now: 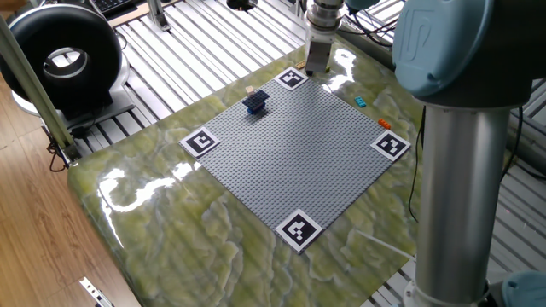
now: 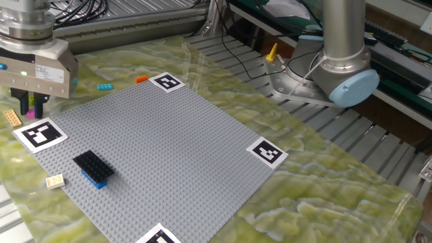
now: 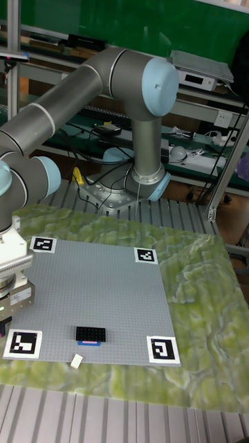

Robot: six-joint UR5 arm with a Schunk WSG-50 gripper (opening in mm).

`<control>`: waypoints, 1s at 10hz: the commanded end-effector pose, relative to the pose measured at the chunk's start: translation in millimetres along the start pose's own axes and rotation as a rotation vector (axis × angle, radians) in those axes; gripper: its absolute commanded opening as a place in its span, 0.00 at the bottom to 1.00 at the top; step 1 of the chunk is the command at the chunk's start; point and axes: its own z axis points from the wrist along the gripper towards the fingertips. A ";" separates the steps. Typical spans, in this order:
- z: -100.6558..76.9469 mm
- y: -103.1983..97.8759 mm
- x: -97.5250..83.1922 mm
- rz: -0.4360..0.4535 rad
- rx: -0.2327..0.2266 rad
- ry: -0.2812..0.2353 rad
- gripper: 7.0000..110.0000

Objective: Stack small Lego blocks one on top of the other

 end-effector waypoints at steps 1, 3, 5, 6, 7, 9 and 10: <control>-2.7 -3.1 2.3 0.026 0.005 -0.002 0.00; -4.6 -0.9 2.1 0.038 -0.006 -0.004 0.00; -8.3 1.9 -1.0 0.071 -0.016 -0.005 0.00; -14.6 5.8 -2.0 0.097 -0.023 0.005 0.00; -24.6 12.7 -8.8 0.138 -0.036 0.006 0.00; -49.0 43.1 -36.5 0.304 -0.077 -0.006 0.00; -55.7 58.0 -53.5 0.395 -0.070 -0.015 0.00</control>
